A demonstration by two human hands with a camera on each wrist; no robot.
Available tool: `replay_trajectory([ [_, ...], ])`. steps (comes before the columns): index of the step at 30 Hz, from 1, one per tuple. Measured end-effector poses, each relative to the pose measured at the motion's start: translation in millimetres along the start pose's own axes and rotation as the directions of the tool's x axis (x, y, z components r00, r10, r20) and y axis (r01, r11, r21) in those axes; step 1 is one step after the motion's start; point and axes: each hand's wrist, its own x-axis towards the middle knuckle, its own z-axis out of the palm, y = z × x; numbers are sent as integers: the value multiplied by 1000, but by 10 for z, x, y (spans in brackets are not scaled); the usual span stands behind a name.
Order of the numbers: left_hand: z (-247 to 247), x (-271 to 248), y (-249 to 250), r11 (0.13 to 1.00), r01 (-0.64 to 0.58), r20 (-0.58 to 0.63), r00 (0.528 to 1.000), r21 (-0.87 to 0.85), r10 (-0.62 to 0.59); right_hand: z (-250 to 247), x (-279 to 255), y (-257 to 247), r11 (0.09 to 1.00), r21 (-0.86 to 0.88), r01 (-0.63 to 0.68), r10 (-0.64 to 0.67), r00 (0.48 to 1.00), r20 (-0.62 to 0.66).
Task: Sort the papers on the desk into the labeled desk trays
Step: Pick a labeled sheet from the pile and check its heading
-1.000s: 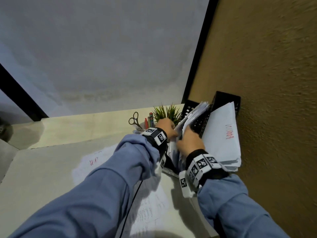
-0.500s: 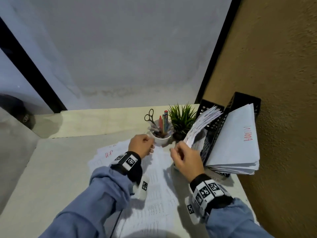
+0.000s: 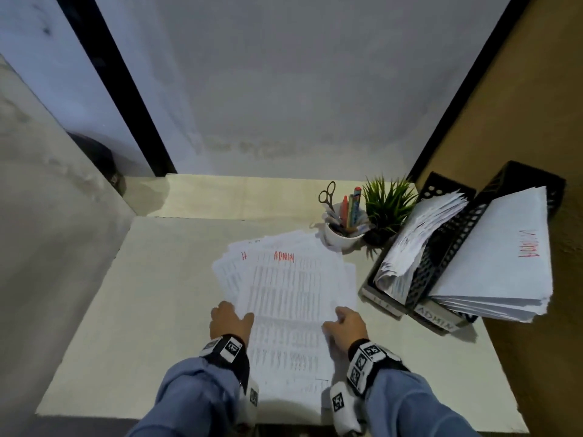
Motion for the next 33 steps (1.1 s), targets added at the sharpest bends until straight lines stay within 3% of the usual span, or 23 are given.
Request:
replay_trajectory([
  [6,68,-103,-29,972,-112,-45,993,-205,105,92,-95,-71,997,70,21,-21,1000,1],
  [8,75,-102,-41,942,-141,9,989,-306,151,96,-93,-87,990,142,6,-1,999,-38],
  [11,54,-96,-85,908,-89,124,981,-409,152,44,-84,-112,929,369,-34,54,998,-44],
  [13,37,-90,-107,900,-46,155,980,-433,124,-48,-56,-131,907,416,-72,93,995,-30],
  [16,-4,-67,-75,891,30,146,988,-452,41,-186,-10,-134,924,352,-148,159,987,-3],
  [20,-109,-3,36,871,89,49,996,-483,-74,-203,68,-51,961,228,-155,156,988,11],
  [26,-108,155,219,805,244,232,963,-540,-136,-171,33,-8,965,226,-131,135,991,-4],
  [30,-18,161,197,871,143,260,965,-469,-19,-172,26,-9,962,223,-159,168,985,-23],
  [33,17,145,140,918,-6,212,972,-395,97,-157,23,-25,925,319,-205,217,976,1],
])
